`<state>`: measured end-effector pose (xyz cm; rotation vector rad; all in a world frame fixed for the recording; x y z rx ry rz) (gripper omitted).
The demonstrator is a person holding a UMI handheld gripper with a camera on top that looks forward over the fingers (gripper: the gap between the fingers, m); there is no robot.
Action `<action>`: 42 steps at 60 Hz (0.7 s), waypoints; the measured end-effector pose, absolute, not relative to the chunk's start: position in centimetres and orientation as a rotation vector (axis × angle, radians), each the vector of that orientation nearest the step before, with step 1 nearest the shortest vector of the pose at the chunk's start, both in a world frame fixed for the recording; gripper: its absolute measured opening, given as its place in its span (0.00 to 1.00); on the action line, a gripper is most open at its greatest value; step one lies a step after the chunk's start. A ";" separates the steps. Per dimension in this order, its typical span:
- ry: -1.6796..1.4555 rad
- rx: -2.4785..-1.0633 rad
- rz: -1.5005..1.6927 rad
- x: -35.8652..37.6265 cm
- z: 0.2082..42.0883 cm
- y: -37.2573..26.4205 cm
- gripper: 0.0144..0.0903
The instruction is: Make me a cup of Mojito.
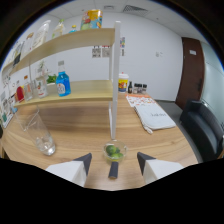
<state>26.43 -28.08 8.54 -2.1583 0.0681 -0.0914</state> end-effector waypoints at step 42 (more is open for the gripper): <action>0.014 -1.992 -0.020 3.5 19.8 -30.5 0.95</action>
